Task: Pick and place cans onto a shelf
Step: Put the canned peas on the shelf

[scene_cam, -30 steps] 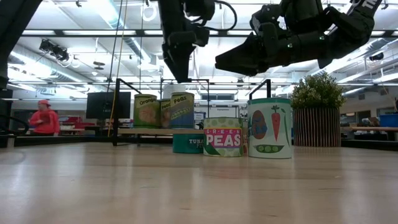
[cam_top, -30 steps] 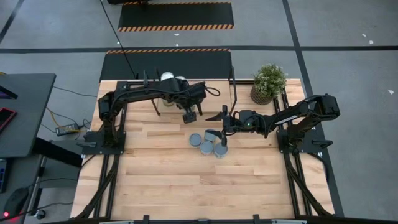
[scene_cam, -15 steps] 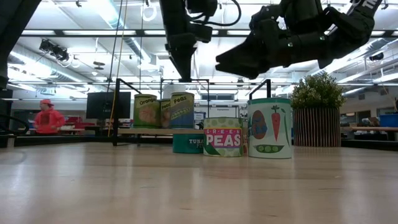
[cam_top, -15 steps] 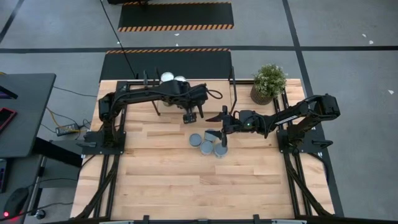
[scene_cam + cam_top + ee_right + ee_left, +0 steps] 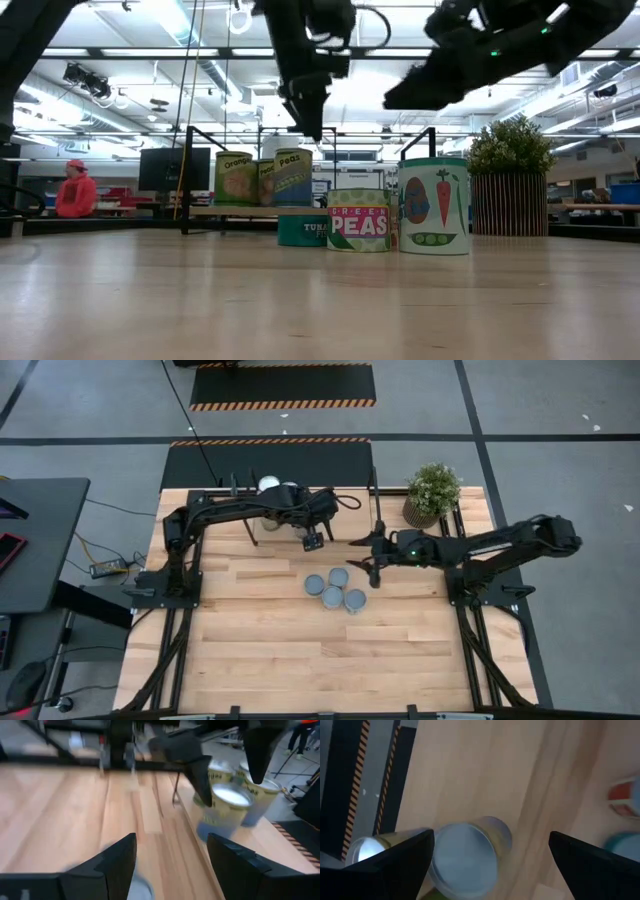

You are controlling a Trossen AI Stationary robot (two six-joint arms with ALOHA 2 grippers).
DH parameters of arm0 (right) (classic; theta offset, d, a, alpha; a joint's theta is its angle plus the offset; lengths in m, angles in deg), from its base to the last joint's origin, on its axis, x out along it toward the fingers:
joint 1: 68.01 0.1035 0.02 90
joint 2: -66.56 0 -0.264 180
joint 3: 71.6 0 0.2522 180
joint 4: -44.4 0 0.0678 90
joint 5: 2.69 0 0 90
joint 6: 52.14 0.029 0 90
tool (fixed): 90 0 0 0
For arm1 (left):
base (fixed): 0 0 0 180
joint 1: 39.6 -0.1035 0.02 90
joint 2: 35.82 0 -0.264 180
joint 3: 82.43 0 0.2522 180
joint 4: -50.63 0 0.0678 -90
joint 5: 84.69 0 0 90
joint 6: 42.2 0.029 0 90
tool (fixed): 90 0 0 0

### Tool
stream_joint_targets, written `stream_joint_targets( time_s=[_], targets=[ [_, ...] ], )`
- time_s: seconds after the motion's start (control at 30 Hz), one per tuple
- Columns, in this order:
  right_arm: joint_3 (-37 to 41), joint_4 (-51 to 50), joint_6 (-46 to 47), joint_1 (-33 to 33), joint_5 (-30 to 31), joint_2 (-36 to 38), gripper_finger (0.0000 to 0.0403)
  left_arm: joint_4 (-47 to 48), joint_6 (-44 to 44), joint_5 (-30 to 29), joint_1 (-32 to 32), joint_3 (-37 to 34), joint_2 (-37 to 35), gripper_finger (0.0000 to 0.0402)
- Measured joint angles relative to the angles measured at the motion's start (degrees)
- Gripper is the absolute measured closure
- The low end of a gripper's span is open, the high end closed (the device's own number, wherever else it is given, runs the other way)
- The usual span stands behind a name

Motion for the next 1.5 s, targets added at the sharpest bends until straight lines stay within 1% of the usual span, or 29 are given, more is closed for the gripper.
stream_joint_targets(
  time_s=[0.07,0.17,0.27,0.37,0.63,0.83,0.97,1.07,1.23,1.33,1.4,1.5],
  targets=[
    [0.0,-5.1,-1.4,0.4,0.0,2.9,0.0153,-0.1,1.5,-2.4,-0.6,0.0,1.2,0.0002],
    [0.0,-10.8,-0.7,0.5,0.0,7.3,0.0153,-2.0,5.5,-9.5,-0.7,0.0,2.6,0.0002],
    [0.0,-15.3,0.4,0.4,0.0,10.0,0.0153,-4.0,10.0,-12.0,-0.3,0.0,3.4,0.0002],
    [0.2,-16.4,0.7,0.4,0.0,11.1,0.0153,-4.8,11.6,-12.3,-0.2,0.0,4.2,0.0002],
    [1.1,-15.8,0.6,0.4,0.1,11.2,0.0153,-2.6,10.0,-11.6,-1.1,0.0,4.9,0.0002],
    [1.1,-15.6,0.6,0.4,0.2,11.1,0.0153,2.3,8.1,-11.5,-1.0,0.0,5.2,0.0002],
    [1.1,-15.7,0.6,0.4,0.2,11.0,0.0153,4.0,8.0,-14.4,-0.9,0.0,5.2,0.0002],
    [1.1,-15.6,0.6,0.4,0.2,11.0,0.0153,4.3,8.2,-14.9,-0.6,0.0,5.2,0.0002],
    [1.1,-15.6,0.6,0.4,0.2,11.0,0.0153,3.2,10.9,-15.1,0.7,0.0,5.2,0.0002],
    [1.1,-15.6,0.6,0.4,0.2,11.0,0.0153,2.0,13.2,-16.5,1.6,0.0,5.2,0.0002],
    [1.1,-15.6,0.6,0.4,0.2,11.0,0.0153,0.5,15.4,-16.6,2.1,0.0,5.2,0.0002],
    [1.1,-15.5,0.6,0.4,0.2,11.0,0.0153,-3.1,15.9,-15.7,2.4,0.0,5.2,0.0002]
  ],
)
